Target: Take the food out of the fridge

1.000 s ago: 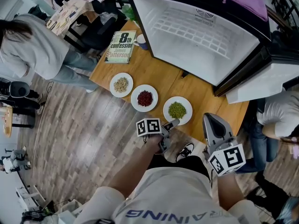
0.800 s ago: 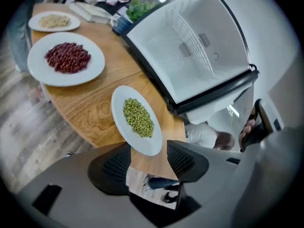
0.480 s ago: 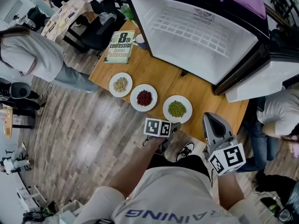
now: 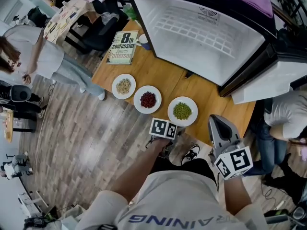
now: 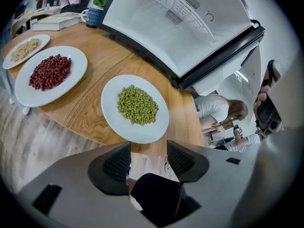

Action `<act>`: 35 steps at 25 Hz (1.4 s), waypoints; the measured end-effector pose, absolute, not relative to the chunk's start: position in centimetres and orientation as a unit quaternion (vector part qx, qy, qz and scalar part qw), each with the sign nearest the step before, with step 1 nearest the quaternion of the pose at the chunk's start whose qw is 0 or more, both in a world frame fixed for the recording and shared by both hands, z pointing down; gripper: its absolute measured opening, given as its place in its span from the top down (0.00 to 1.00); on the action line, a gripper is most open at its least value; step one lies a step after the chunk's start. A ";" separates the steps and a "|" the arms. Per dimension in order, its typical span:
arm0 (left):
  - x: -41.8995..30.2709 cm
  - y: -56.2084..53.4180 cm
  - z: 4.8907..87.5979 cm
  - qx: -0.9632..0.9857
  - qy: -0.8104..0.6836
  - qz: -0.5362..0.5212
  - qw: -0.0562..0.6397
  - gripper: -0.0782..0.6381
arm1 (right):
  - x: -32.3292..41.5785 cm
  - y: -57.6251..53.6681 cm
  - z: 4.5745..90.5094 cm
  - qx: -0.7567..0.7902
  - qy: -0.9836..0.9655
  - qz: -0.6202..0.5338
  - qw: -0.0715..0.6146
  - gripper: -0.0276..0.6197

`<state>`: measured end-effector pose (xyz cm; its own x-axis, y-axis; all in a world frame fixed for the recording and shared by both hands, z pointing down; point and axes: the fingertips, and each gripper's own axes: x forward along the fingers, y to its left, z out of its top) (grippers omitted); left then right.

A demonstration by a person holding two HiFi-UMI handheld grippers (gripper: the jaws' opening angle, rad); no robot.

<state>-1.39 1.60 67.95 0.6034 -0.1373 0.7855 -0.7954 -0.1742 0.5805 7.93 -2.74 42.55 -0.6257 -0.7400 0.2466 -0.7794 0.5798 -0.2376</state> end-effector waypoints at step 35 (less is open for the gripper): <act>-5.8 -6.6 31.2 0.884 -0.468 0.009 0.024 0.88 | 11.0 -4.9 35.5 0.498 -0.862 0.092 0.005 0.93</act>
<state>-5.76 -6.58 31.18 0.5625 -0.8259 0.0376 -0.8268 -0.5615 0.0344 11.00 -4.95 35.55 -0.5036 -0.8581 0.1003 -0.8599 0.4867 -0.1537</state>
